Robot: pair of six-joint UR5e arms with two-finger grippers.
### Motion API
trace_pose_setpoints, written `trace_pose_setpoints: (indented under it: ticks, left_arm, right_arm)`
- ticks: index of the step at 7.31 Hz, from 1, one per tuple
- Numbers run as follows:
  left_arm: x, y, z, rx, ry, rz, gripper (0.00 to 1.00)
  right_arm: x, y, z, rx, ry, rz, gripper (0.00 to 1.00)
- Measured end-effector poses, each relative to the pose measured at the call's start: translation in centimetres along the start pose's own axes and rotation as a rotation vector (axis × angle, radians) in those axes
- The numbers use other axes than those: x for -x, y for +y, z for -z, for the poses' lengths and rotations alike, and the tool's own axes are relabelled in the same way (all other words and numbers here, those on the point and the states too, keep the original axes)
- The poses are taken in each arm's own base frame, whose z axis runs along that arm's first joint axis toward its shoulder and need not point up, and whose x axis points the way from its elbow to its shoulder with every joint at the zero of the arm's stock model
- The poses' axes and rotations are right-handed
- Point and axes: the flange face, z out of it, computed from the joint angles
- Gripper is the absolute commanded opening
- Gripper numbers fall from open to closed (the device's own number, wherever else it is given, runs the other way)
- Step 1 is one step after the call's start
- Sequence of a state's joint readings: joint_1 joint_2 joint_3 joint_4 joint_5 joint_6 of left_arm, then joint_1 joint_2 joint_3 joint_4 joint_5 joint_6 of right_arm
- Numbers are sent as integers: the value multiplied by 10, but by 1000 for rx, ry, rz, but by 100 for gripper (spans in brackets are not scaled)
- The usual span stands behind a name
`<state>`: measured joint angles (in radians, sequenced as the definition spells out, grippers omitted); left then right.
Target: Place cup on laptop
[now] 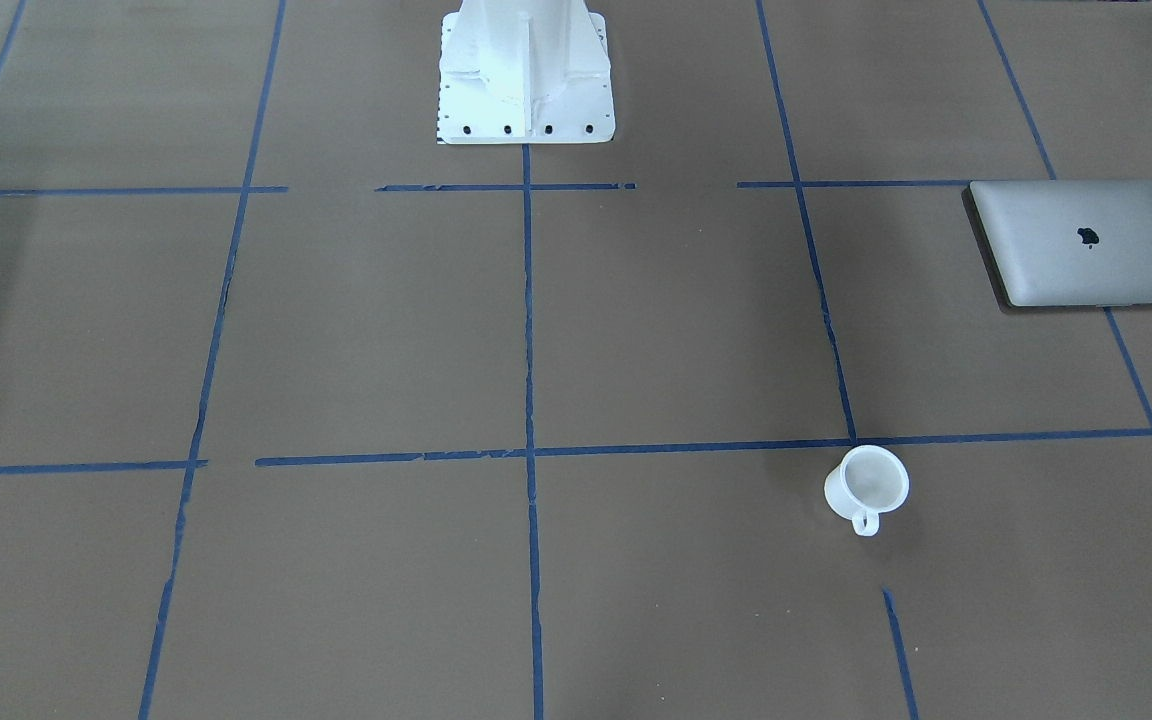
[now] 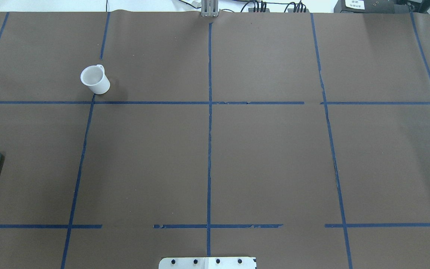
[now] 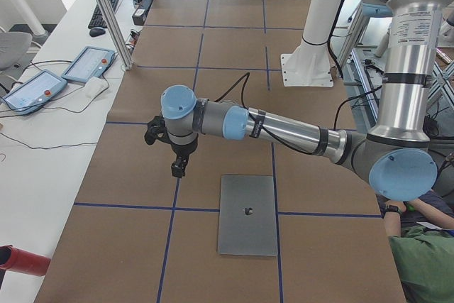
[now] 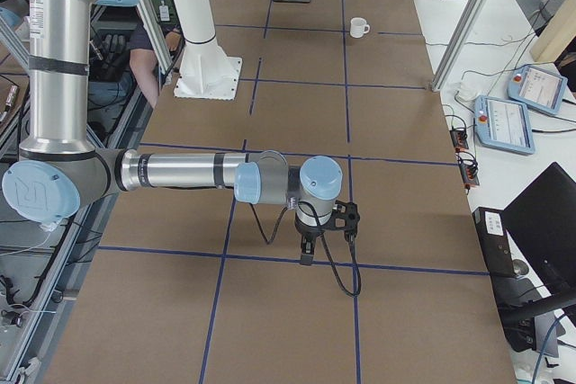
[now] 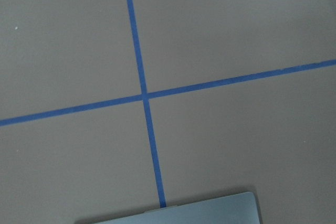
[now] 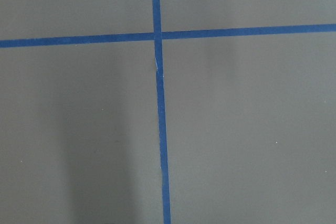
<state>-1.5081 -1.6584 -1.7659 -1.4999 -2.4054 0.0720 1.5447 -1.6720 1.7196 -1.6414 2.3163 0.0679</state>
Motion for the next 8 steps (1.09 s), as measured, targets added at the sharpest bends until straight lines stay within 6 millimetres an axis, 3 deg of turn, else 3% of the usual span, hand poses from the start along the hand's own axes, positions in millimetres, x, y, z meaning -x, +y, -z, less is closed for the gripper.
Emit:
trace_pose_setpoints:
  ticks: [2, 5, 7, 8]
  left_arm:
    - [-69, -58, -17, 31, 22, -68, 100]
    - [-168, -123, -55, 72, 1, -17, 100]
    - [-217, -172, -85, 93, 5, 56, 100]
    - [-231, -192, -96, 79, 14, 88, 100]
  right_arm:
    - [0, 0, 0, 0, 0, -1, 100]
    - [0, 0, 0, 0, 0, 0, 100]
    - [0, 0, 0, 0, 0, 0, 100]
    - [0, 0, 0, 0, 0, 0, 100]
